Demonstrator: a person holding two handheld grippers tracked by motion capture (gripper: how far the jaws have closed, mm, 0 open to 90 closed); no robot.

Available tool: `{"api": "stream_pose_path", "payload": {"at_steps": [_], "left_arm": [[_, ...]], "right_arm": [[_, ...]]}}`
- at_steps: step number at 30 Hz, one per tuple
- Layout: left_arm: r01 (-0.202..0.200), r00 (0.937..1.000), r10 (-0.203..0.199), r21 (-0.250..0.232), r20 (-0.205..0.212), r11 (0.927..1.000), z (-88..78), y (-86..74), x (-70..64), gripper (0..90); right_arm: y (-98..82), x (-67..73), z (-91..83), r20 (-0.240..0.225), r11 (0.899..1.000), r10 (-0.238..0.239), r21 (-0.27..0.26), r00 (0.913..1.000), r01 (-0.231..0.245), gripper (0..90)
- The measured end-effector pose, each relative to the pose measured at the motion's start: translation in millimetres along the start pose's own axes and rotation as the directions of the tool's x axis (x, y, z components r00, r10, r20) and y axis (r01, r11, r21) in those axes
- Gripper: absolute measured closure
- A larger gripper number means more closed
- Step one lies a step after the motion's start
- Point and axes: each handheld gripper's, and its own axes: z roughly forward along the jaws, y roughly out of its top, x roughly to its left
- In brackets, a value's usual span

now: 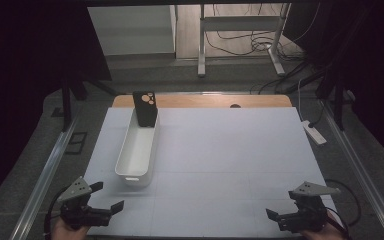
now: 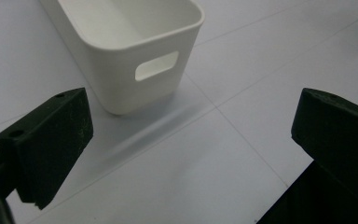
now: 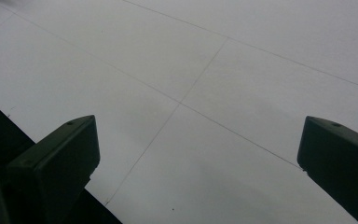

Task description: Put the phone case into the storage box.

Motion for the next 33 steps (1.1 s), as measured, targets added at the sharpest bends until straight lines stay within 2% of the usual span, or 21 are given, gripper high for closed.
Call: {"api": "stream_pose_path", "payload": {"at_steps": [10,26,33], "left_arm": [[0.008,0.9995,-0.007,0.032,-0.030,0.9995,2.2,-10.4,-3.4,0.0],[0.020,0.9991,-0.018,0.064,-0.039,0.9978,4.7,-21.6,-6.5,0.0],[0.014,0.9988,-0.010,0.070,-0.048,0.9974,5.3,-21.8,-8.2,0.0]], "right_arm": [[0.0,0.0,-0.1,-0.002,1.000,0.004,0.001,1.0000,-0.004,0.0],[0.0,-0.1,0.2,0.000,1.000,0.003,0.003,1.0000,-0.003,0.0],[0.1,0.0,0.4,0.000,1.000,0.001,0.004,1.0000,-0.001,0.0]]}}
